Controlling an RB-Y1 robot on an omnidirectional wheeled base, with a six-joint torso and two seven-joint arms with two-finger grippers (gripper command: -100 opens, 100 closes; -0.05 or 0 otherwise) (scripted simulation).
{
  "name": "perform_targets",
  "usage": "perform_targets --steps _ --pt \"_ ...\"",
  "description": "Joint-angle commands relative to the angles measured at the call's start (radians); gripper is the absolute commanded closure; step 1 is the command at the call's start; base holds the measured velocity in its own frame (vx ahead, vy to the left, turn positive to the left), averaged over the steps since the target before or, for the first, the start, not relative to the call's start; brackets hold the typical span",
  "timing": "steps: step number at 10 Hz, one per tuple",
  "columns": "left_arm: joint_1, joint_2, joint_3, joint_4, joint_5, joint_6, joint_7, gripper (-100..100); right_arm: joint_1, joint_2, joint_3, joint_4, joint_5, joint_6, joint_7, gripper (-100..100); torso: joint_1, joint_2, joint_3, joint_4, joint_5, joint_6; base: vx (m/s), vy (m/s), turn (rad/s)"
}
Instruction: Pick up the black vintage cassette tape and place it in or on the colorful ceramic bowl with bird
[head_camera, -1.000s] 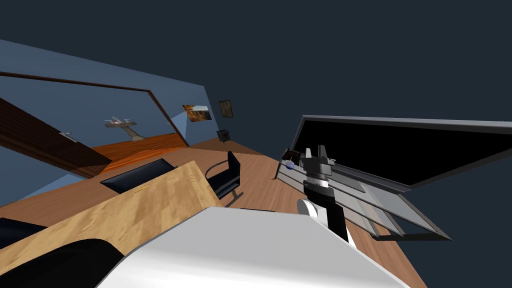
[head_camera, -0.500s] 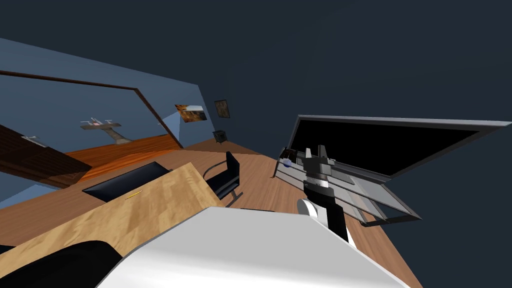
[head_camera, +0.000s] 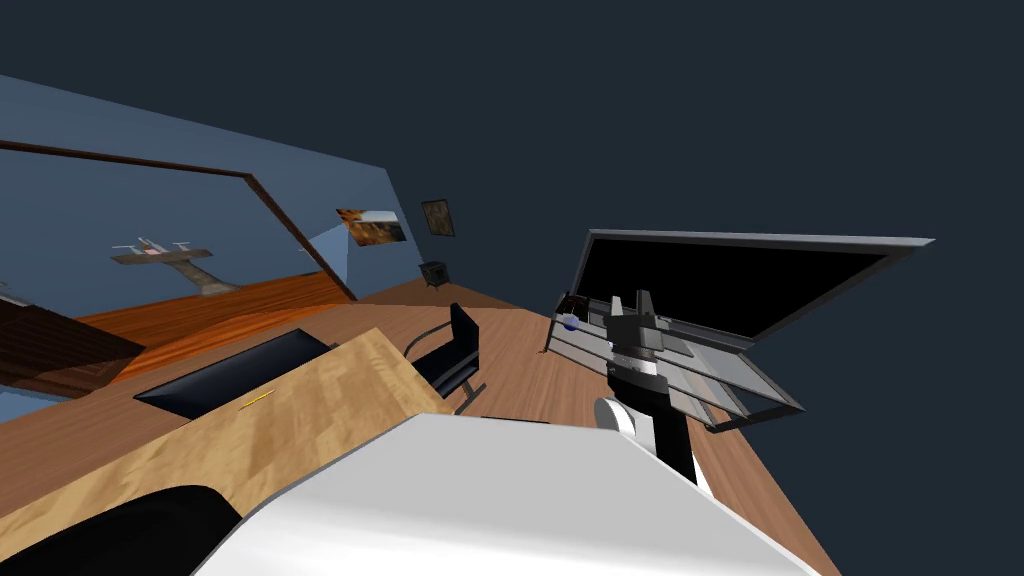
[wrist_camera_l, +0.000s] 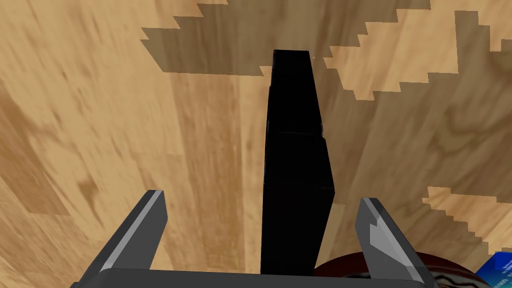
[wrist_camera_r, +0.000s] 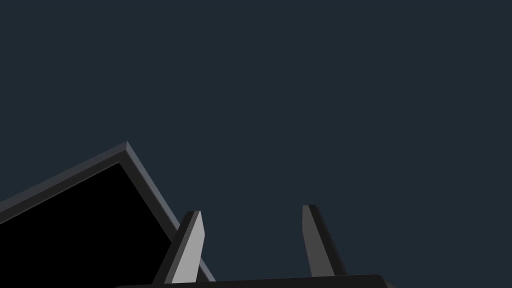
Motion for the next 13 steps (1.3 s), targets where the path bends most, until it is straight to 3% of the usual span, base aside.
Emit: perform_targets --steps 1,2,3,5,6,10,11,12,13 --pt "0.038 -0.020 0.025 -0.050 0.026 0.050 -0.030 -100 0.000 0.000 0.000 0.000 0.000 0.000 0.000 0 0.000 0.000 0.000 0.000 0.000 0.000 -0.043 0.050 -0.118" --pt "0.038 -0.020 0.025 -0.070 0.026 0.061 -0.030 -100 0.000 0.000 0.000 0.000 0.000 0.000 0.000 0 0.000 0.000 0.000 0.000 0.000 0.000 -0.040 0.045 -0.075" --pt "0.067 -0.037 0.044 -0.106 0.049 0.101 -0.055 -100 0.000 0.000 0.000 0.000 0.000 0.000 0.000 0 0.000 0.000 0.000 0.000 0.000 0.000 -0.048 0.046 -0.149" --pt "0.060 -0.033 0.039 -0.103 0.047 0.094 -0.050 -100 0.000 0.000 0.000 0.000 0.000 0.000 0.000 0 0.000 0.000 0.000 0.000 0.000 0.000 -0.026 0.030 -0.034" --pt "0.060 -0.034 0.039 -0.105 0.047 0.097 -0.052 100 0.000 0.000 0.000 0.000 0.000 0.000 0.000 0 -0.002 -0.002 -0.001 0.000 0.000 0.000 0.000 0.000 0.000" --pt "0.061 -0.033 0.038 -0.103 0.047 0.099 -0.051 100 0.000 0.000 0.000 0.000 0.000 0.000 0.000 0 -0.003 -0.002 -0.001 0.000 0.000 0.000 0.000 0.000 0.000" --pt "0.061 -0.033 0.038 -0.103 0.047 0.099 -0.051 0 0.000 0.000 0.000 0.000 0.000 0.000 0.000 0 -0.003 -0.002 -0.001 0.000 0.000 0.000 0.000 0.000 0.000" --pt "0.038 -0.020 0.025 -0.070 0.026 0.061 -0.030 100 0.000 0.000 0.000 0.000 0.000 0.000 0.000 0 -0.003 -0.002 -0.001 0.000 0.000 0.000 0.035 -0.027 0.170" --pt "0.009 -0.003 0.006 -0.037 0.003 0.031 -0.005 100 0.000 0.000 0.000 0.000 0.000 0.000 0.000 0 -0.004 -0.003 -0.001 0.000 0.000 -0.001 0.071 -0.080 0.197"
